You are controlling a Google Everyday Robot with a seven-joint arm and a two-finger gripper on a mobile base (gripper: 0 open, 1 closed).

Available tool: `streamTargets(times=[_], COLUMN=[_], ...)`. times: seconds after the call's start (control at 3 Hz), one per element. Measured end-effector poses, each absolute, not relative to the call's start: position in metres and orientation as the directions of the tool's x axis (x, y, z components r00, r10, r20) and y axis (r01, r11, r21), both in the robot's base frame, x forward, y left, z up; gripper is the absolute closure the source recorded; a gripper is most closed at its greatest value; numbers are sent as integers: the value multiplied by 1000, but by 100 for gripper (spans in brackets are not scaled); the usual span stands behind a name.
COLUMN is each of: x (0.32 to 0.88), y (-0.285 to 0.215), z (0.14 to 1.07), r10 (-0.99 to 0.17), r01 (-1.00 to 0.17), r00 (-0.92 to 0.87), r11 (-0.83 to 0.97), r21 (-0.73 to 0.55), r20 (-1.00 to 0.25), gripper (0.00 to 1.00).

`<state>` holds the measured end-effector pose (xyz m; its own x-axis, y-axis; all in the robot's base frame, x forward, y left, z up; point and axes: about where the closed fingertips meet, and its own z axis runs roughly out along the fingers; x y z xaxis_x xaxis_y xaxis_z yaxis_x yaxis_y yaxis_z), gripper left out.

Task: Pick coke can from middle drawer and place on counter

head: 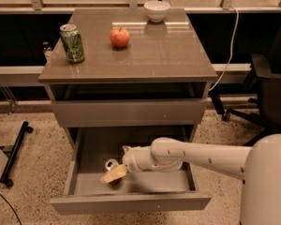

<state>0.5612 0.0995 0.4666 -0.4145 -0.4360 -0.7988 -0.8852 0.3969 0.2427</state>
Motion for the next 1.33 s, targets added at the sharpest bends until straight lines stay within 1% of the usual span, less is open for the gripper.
streamTargets(times=[0.33,0.67,1.0,1.33], x=[563,563,557,549], y=[104,108,107,98], z=[442,423,418,425], r10=[-421,-385,-364,-329], r01=[-867,-842,-829,-819], r00=[-459,-512,-535,-540], r11=[404,400,400,418], r21=[291,362,391,394], r20=[-783,-768,-762,-775], gripper=[0,18,41,64])
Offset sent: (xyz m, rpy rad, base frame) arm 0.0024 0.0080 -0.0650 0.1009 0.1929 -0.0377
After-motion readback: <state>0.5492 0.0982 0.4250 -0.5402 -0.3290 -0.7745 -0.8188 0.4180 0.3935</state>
